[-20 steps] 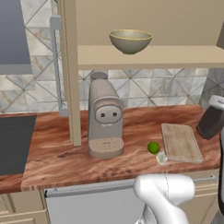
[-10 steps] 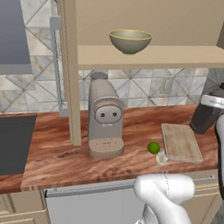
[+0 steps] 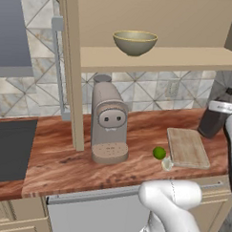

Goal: Open the cabinet. Place the bowl and condiment on the counter. Then place the lime and garlic on the cutting board.

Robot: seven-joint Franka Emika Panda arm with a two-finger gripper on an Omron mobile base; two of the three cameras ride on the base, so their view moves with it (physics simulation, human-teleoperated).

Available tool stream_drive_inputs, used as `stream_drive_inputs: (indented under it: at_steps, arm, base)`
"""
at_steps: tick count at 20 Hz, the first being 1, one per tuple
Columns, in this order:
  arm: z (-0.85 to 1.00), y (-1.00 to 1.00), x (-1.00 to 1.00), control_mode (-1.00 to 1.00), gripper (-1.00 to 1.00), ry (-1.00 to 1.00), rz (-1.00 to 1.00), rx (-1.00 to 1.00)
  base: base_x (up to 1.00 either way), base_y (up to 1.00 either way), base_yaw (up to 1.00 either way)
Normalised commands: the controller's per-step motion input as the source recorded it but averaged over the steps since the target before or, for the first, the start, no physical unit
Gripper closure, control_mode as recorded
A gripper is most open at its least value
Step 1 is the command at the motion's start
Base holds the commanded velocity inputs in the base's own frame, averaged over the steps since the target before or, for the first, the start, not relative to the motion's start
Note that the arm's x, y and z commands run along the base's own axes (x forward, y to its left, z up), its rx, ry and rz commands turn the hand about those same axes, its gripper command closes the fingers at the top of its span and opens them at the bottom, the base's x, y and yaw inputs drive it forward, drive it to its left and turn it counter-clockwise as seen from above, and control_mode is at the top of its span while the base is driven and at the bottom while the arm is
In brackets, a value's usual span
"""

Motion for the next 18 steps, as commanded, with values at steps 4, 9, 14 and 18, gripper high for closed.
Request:
stream_drive_inputs:
  at_steps: [4,9,14,18]
  arm:
    - [-0.17,-0.21,0.24,-1.0,1.0,0.0,0.0,-0.03]
    - [-0.04,-0.09,0.39,-1.0,1.0,-0.01,0.02,0.0]
    - [-0.02,-0.04,0.44,-1.0,1.0,-0.01,0.03,0.0]
    - [-0.15,-0.23,0.27,-1.0,1.0,-0.11,0.03,0.0]
  base:
    - [0.0,0.0,0.0]
    - [0.0,0.0,0.0]
    - [0.0,0.0,0.0]
    - [0.0,0.0,0.0]
